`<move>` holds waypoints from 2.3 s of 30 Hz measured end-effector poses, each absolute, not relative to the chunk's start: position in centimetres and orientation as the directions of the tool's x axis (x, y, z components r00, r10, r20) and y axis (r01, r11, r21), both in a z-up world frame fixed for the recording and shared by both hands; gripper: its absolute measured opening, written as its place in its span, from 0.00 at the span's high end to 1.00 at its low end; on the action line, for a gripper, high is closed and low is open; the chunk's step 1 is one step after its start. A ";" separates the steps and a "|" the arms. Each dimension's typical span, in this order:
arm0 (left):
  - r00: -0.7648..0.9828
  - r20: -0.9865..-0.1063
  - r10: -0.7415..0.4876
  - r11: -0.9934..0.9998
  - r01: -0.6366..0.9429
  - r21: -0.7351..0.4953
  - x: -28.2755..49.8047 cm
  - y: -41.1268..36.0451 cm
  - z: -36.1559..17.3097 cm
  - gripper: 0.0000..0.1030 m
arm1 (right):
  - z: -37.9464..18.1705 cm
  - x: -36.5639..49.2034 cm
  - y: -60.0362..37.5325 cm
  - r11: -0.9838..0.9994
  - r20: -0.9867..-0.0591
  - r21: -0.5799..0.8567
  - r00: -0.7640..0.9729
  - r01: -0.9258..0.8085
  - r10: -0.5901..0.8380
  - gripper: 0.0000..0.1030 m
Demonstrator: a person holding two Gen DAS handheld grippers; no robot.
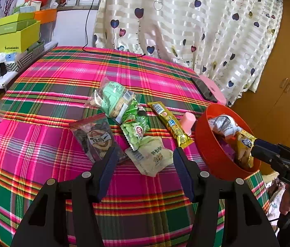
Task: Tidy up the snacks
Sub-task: 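Move left tool to the dark printed snack packet and close on it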
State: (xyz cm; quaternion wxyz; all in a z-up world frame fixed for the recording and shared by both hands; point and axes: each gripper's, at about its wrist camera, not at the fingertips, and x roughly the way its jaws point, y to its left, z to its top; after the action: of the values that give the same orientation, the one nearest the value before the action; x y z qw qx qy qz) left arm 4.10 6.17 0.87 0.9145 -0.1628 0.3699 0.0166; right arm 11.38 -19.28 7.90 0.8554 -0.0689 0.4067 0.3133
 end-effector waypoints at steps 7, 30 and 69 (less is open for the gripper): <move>0.716 -0.691 -0.100 0.944 -0.151 -0.294 4.5 6.3 0.4 0.44 | 7.7 11.5 -18.8 0.790 -0.739 0.137 0.469 -0.598 0.483 0.63; 0.694 -0.719 -0.040 0.901 -0.286 -0.326 4.3 10.7 -1.3 0.44 | 7.2 11.8 -15.1 0.751 -0.755 0.130 0.427 -0.647 0.498 0.63; 0.644 -0.763 0.055 0.907 -0.352 -0.232 7.5 11.9 -5.0 0.47 | 5.0 15.1 -9.1 0.711 -0.797 0.121 0.359 -0.693 0.486 0.63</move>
State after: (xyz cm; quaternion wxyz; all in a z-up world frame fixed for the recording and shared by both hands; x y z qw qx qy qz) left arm 7.50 11.88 -4.96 0.8879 -0.1832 0.4060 0.1147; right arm 15.08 -9.05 5.03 0.8158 -0.1186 0.4358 0.3613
